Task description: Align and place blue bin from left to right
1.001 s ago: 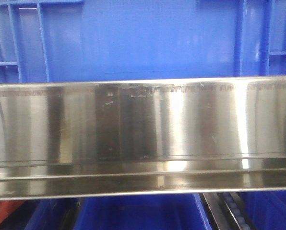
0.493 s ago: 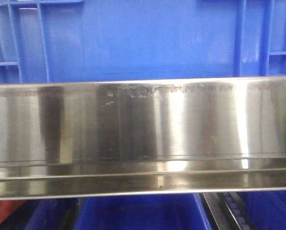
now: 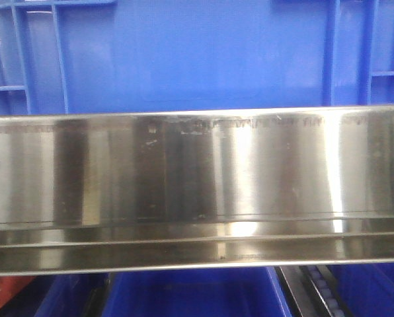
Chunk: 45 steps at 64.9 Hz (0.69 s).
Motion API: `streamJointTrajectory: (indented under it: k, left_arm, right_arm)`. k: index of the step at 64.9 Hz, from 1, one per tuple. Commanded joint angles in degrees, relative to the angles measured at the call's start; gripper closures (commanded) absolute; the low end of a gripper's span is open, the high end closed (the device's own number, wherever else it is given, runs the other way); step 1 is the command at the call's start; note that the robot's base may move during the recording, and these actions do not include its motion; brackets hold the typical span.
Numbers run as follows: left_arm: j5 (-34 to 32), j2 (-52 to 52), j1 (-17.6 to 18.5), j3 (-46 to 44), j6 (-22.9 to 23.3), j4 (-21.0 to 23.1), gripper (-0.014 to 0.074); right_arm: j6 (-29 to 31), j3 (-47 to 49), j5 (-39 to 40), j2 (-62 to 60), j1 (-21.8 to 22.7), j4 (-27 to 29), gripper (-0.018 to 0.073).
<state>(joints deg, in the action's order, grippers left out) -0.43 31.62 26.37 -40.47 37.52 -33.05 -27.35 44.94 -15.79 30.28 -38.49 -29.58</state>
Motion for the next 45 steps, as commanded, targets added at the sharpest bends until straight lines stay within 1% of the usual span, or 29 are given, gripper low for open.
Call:
streamJointTrajectory:
  k: [1,45]
  left_arm:
    - [-0.6,-0.3,0.3,0.1,-0.1,-0.2,0.0707]
    - [-0.6,-0.3,0.3,0.1,-0.1,-0.2,0.0707]
  right_arm:
    - [0.6,0.0,1.3,-0.3,0.0,-0.7,0.0638]
    - [0.6,0.0,1.3,-0.3,0.0,-0.7,0.0638]
